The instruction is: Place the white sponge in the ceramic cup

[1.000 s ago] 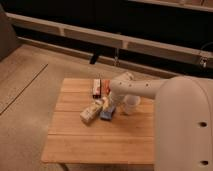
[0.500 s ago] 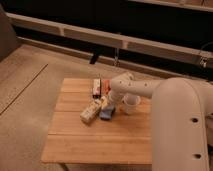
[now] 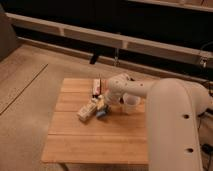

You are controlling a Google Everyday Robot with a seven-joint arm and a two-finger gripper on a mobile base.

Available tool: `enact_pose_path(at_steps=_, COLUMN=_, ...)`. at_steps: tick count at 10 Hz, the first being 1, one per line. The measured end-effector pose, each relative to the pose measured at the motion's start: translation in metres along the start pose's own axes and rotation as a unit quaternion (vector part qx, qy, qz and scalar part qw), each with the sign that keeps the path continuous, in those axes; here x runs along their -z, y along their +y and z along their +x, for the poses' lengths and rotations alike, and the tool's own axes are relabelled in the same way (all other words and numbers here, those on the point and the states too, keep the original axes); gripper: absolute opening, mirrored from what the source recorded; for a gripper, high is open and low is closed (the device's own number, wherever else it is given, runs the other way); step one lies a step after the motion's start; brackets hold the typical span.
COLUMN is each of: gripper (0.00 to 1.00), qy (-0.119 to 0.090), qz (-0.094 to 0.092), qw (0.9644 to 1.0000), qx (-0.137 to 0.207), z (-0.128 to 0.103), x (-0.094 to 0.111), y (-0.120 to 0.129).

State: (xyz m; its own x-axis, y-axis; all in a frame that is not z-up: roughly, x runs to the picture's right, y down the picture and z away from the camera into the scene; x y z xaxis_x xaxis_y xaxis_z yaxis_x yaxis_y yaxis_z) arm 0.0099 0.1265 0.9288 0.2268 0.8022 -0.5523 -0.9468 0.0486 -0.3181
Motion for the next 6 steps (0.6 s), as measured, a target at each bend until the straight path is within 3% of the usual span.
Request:
enact_pose_path(at_steps=3, gripper=0.08, qy=0.011, qz=0.009, qw=0.9999, qx=0.003, z=0.004, x=0.017, y=0.007)
enact_pose_path(at_steps=4, gripper=0.02, qy=0.015, qz=0.009, qw=0.9999, qx=0.0, z=0.005, x=0.027, y=0.014)
enact_pose_path(at_steps=6, gripper=0.0, qy=0.013, qz=0.018, qw=0.9997, qx=0.004, z=0.003, x=0.053, y=0.025)
